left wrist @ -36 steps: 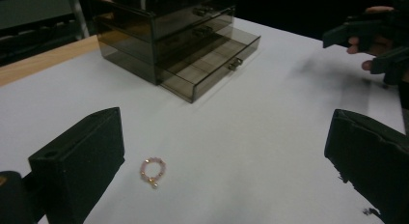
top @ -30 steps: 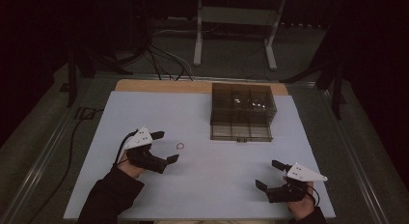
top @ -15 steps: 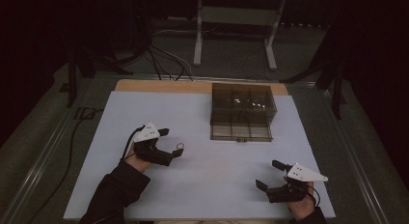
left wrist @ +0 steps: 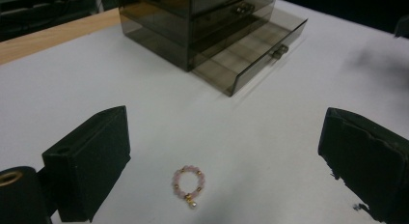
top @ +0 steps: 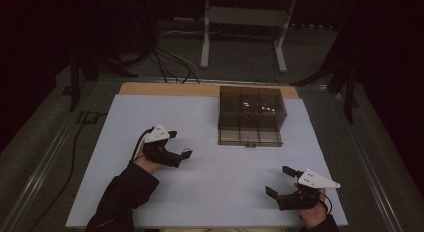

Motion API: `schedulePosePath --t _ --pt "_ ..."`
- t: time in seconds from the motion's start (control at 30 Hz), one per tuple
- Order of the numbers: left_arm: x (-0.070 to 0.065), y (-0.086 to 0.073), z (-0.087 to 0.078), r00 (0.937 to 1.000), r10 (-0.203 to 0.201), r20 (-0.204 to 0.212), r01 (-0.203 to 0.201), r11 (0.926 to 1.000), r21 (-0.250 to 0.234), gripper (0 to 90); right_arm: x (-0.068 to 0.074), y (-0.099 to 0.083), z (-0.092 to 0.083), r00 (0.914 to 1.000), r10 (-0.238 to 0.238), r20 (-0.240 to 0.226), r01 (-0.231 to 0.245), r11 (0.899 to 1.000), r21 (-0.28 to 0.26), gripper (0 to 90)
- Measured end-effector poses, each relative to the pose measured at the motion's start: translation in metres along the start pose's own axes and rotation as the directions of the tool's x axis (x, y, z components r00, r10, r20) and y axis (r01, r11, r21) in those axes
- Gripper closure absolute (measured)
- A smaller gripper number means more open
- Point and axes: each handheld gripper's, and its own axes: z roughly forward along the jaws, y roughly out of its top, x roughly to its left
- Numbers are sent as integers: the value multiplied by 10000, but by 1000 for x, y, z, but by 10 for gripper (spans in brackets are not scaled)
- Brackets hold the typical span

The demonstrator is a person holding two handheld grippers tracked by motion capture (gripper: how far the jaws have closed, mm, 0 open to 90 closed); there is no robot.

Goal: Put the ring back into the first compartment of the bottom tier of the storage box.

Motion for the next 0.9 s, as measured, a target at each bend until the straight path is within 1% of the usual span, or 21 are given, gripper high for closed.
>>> schedulePosePath --t 0.13,0.17,0.2,0.23,0.27,0.3,0.37,0.4,0.47,0.5,0.53,0.57,0.6,0.63,0.67,0.7,0.77,0.83,0.87,0.9 --pt "1 0 4 10000 -52 -9 52 10000 59 55 0 0 0 10000 -9 16 9 10000 37 0" --pt "2 0 6 9998 -167 50 166 9997 166 55 0 0 0 10000 24 5 -24 10000 3 0" --pt "2 0 6 9998 -167 50 166 9997 166 55 0 0 0 10000 23 5 -23 10000 5 0" --pt "3 1 9 9994 -333 133 329 9990 311 57 0 0 0 10000 8 9 -8 10000 14 0" --pt "3 1 9 9994 -333 133 329 9990 311 58 0 0 0 10000 8 9 -8 10000 14 0" --pt "5 1 11 9983 -531 247 522 9980 368 62 0 0 0 10000 -4 13 4 10000 51 0" --pt "5 1 11 9983 -531 247 522 9980 368 66 0 0 0 10000 8 10 -8 10000 27 0" --pt "6 1 13 9980 -620 143 613 9971 455 66 0 0 0 10000 8 10 -8 10000 27 0" --pt "7 2 14 9974 -715 87 708 9952 680 68 0 -1 0 10000 -6 10 6 10000 42 0" --pt "8 2 16 9960 -888 90 875 9917 939 68 0 -1 0 10000 0 14 0 10000 57 0" --pt "8 2 16 9960 -888 90 875 9917 939 68 0 -1 0 10000 0 14 0 10000 57 0" --pt "8 2 19 9952 -968 -119 976 9884 1161 68 0 0 0 10000 22 7 -22 10000 41 0" --pt "8 3 22 9939 -1005 -455 1057 9858 1308 79 0 0 -1 10000 27 2 -27 10000 15 0" --pt "7 3 23 9922 -992 -760 1086 9854 1312 110 0 -1 0 10000 5 7 -5 10000 35 0" --pt "7 3 25 9883 -1009 -1140 1164 9835 1383 167 0 -1 0 10000 -5 15 5 10000 61 0" --pt "8 3 27 9877 -1038 -1167 1199 9828 1405 180 0 -1 0 10000 22 24 -23 10000 79 0" --pt "9 3 28 9893 -1031 -1032 1169 9836 1374 181 0 0 0 10000 10 27 -10 10000 42 0" --pt "9 3 29 9899 -973 -1031 1114 9838 1404 192 1 -1 0 10000 -18 19 18 10000 70 0" --pt "10 3 30 9900 -934 -1055 1083 9834 1456 209 1 -1 0 10000 -20 17 20 10000 86 0" --pt "11 3 31 9897 -942 -1076 1096 9830 1473 262 0 -1 0 10000 -16 7 16 10000 83 0"
